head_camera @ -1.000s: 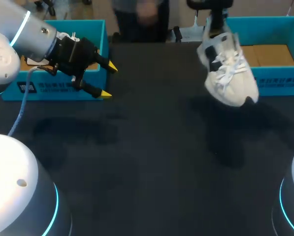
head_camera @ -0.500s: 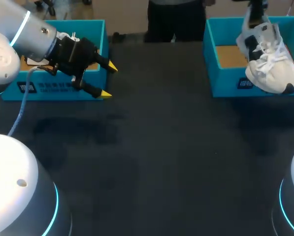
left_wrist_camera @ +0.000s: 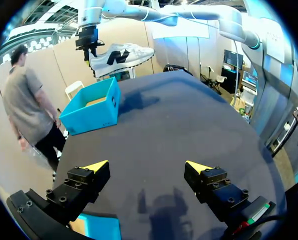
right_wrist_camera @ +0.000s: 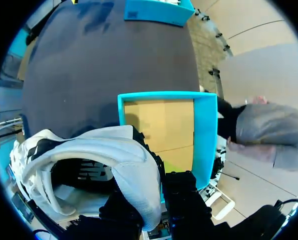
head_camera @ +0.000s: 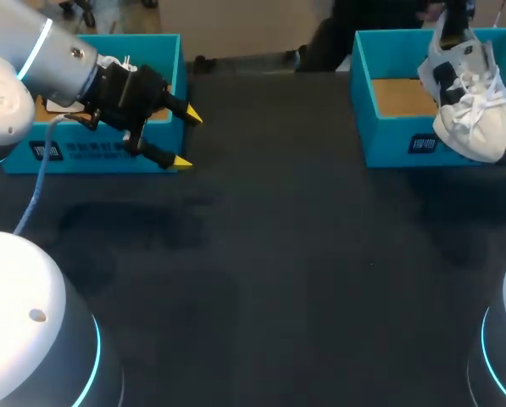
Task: Take the shoe out of the shoebox, open the shoe tongue, remove and reinsert the insole, then place the shoe into the shoebox
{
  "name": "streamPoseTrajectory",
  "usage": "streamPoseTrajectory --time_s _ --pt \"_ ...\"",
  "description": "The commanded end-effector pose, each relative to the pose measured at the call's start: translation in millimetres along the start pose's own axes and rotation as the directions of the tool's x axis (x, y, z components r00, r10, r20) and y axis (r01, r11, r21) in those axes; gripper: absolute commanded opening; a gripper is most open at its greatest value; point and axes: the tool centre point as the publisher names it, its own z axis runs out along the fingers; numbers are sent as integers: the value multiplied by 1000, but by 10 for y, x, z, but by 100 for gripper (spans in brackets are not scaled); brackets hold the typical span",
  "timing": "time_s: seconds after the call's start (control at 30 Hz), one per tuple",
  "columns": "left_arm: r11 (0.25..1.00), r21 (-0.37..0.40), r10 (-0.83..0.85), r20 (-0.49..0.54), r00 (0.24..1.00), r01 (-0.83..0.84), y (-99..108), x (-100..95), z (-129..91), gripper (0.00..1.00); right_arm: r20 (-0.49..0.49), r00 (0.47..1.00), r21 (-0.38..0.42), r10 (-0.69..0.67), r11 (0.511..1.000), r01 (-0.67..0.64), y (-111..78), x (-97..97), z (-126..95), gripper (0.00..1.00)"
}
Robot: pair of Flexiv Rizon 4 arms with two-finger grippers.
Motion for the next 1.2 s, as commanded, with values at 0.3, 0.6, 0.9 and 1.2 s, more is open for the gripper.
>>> streamPoseTrajectory --time_s 0.3,0.6,0.9,1.2 --pt "1000 -3 0 0 1000 0 -2 9 -5 100 -3 1000 -34 19 999 -19 -237 -145 105 0" --pt "1000 -3 0 0 1000 0 -2 9 -5 100 -29 1000 -13 -3 1000 2 -774 -524 483 0" --pt "1000 -3 0 0 1000 0 -2 9 -5 100 -65 998 -5 -24 1000 24 -1225 -729 755 0" --pt "1000 -3 0 0 1000 0 -2 9 -5 100 -35 992 77 119 990 -116 -1781 -824 796 0"
